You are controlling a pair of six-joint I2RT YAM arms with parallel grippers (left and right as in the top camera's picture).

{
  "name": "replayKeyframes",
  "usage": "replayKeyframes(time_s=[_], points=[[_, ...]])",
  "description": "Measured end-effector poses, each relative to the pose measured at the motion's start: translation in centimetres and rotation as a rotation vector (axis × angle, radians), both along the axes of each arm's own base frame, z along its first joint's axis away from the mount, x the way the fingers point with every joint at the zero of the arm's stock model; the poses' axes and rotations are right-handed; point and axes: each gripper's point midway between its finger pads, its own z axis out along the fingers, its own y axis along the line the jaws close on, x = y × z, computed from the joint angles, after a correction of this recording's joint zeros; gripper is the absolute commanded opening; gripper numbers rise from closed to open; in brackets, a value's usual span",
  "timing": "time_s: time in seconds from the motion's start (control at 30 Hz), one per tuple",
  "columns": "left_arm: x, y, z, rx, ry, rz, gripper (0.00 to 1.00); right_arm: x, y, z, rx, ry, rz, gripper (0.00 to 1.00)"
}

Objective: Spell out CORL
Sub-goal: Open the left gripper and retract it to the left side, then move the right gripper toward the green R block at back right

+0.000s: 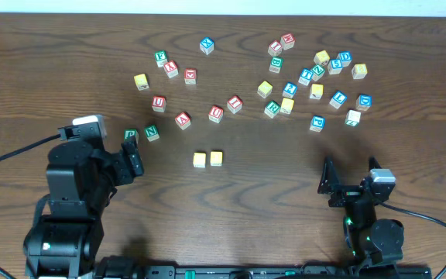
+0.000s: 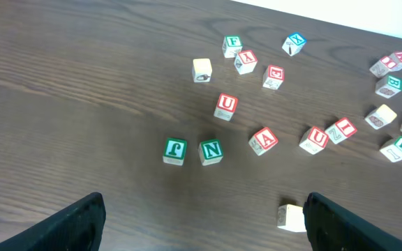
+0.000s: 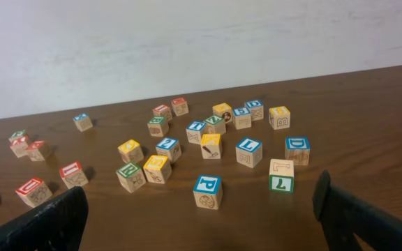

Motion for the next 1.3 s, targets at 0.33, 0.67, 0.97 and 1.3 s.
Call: replayKeyframes(time_s=[0.33, 0.67, 0.97, 1.3], points=[[0.0, -0.1, 0.0, -0.025, 0.001, -0.016, 0.92, 0.0, 0.5, 0.0, 0.043, 0.003, 0.028, 0.99], [0.0, 0.1, 0.0, -0.009, 0.0, -0.013, 0.98, -0.7, 3.2, 4.8, 0.044, -0.165, 0.191, 0.99], [0.0, 0.1, 0.0, -0.009, 0.001, -0.012, 0.98, 0.1, 3.9, 12.2, -0.101, -0.034, 0.231, 0.99], [0.0, 0.2, 0.1, -0.008, -0.001, -0.012, 0.98, 6.9, 6.9, 15.2, -0.166, 0.581, 0.413, 0.99]])
